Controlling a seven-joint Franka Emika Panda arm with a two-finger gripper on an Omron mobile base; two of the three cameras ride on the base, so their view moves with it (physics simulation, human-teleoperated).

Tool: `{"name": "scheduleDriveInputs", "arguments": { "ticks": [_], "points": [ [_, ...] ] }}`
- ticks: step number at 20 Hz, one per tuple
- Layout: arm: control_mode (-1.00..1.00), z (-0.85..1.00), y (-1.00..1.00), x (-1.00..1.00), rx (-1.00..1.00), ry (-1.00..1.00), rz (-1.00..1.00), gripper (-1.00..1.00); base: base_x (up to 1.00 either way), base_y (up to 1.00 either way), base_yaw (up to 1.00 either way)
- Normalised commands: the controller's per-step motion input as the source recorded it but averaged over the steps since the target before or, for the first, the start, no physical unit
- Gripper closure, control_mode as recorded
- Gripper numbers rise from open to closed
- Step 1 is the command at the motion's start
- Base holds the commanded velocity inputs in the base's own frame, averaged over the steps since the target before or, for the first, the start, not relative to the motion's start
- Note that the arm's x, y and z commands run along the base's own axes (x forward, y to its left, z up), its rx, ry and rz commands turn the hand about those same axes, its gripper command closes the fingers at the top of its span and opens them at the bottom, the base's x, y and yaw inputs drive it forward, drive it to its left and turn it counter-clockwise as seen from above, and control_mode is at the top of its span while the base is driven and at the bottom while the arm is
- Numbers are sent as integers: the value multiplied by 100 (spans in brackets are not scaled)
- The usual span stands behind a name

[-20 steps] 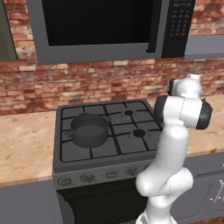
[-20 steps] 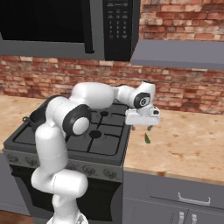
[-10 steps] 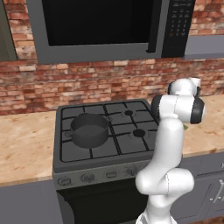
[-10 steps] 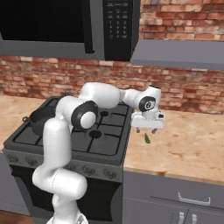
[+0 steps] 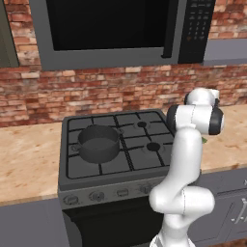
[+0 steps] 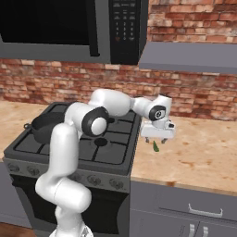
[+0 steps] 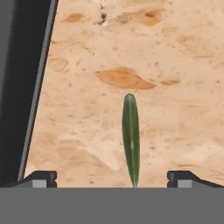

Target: Turn on the burner for the pot on the stove. Wait thirty seconds for the pot to heat up. Then add the lemon wedge to the pot.

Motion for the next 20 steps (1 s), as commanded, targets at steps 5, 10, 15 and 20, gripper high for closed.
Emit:
{"name": "scheduleDriveInputs", "arguments": {
  "ticks": [5, 10, 15, 20],
  "points": [
    [-100, -27, 0, 11, 0, 0, 0, -100, 0, 0, 0],
    [-100, -30, -1, 19, 0, -1, 0, -100, 0, 0, 0],
    [-100, -21, -9, 28, 0, -1, 0, -100, 0, 0, 0],
    [-100, -28, -9, 15, 0, -1, 0, -100, 0, 0, 0]
  ]
}}
